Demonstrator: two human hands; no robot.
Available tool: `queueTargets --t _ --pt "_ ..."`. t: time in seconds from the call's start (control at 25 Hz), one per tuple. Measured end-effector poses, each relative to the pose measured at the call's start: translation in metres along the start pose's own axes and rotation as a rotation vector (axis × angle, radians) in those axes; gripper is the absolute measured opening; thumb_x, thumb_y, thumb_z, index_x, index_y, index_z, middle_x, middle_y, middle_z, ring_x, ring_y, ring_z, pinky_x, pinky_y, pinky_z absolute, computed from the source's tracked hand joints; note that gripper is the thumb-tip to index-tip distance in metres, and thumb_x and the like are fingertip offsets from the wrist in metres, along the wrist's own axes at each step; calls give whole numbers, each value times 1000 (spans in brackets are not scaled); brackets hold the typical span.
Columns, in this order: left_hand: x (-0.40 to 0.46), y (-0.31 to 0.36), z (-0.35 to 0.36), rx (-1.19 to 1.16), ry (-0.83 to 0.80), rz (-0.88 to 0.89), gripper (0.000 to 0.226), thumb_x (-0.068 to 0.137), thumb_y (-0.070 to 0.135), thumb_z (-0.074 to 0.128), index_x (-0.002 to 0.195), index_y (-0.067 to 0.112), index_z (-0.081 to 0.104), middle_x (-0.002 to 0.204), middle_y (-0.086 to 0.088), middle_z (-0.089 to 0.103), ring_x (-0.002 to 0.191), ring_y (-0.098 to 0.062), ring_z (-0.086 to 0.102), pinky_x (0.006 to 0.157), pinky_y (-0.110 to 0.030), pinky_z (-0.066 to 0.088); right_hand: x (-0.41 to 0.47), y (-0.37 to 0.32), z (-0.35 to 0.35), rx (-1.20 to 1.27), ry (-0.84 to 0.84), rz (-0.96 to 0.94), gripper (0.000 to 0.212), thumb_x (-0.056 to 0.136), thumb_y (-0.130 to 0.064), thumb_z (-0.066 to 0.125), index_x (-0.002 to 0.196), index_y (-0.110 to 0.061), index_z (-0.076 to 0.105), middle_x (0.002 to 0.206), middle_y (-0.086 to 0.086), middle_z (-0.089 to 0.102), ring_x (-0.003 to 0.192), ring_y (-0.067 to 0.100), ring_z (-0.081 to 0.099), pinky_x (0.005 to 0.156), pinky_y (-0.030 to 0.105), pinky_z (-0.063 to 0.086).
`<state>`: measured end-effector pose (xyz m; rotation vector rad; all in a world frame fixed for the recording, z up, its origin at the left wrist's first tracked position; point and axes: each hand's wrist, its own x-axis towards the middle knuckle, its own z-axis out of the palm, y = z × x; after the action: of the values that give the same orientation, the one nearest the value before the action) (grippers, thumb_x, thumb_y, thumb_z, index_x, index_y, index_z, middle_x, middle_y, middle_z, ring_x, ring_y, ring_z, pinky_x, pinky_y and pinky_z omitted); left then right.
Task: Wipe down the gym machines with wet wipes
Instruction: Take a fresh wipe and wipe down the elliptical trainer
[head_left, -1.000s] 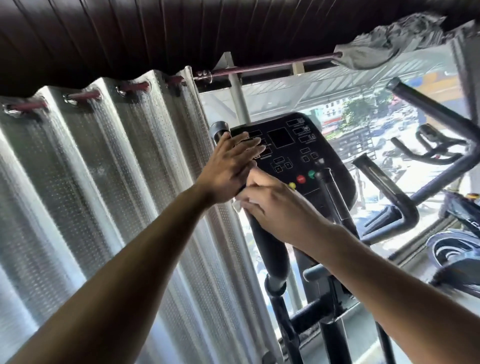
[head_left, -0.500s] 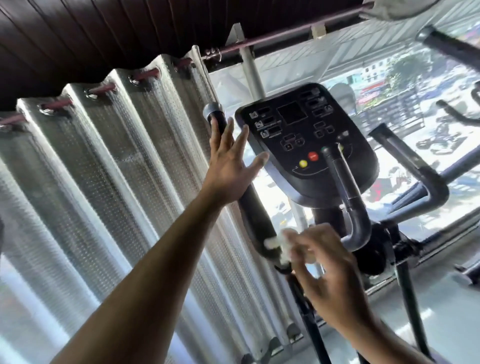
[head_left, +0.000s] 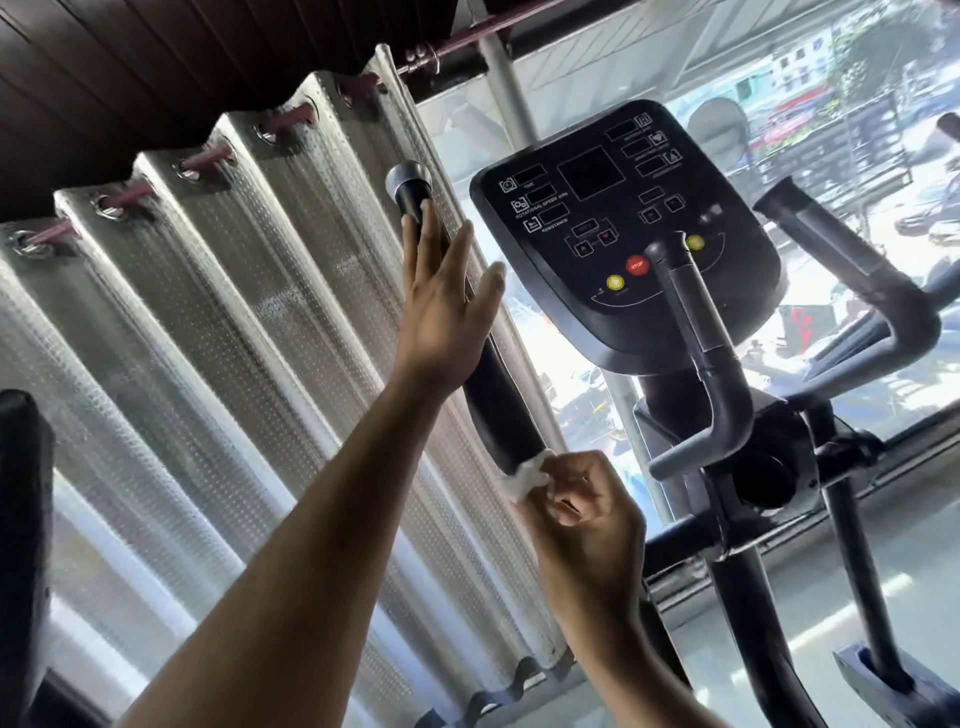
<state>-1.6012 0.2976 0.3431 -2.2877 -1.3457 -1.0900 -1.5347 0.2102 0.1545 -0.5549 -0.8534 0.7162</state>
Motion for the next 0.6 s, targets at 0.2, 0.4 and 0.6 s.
queueTargets --t 0.2,0.4,0.6 --pt "-23 -2 13 -135 74 -14 70 103 25 31 164 6 4 173 -10 -6 158 -23 -14 123 -21 -10 10 5 -2 19 103 141 13 89 0 71 84 -11 66 77 3 71 66 26 74 53 38 60" --pt "-26 1 14 -199 96 -24 69 102 26 31 164 7 6 173 -7 -4 159 -20 -12 126 -27 -6 5 17 6 11 144 226 13 90 5 67 83 -5 63 77 8 72 61 21 73 55 42 62" --pt "-28 0 13 -265 112 -40 68 102 23 30 164 7 8 173 -6 -2 159 -17 -9 126 -23 -4 15 93 -19 -88 263 534 6 89 -9 76 93 -12 73 72 1 75 65 19 71 59 29 54"
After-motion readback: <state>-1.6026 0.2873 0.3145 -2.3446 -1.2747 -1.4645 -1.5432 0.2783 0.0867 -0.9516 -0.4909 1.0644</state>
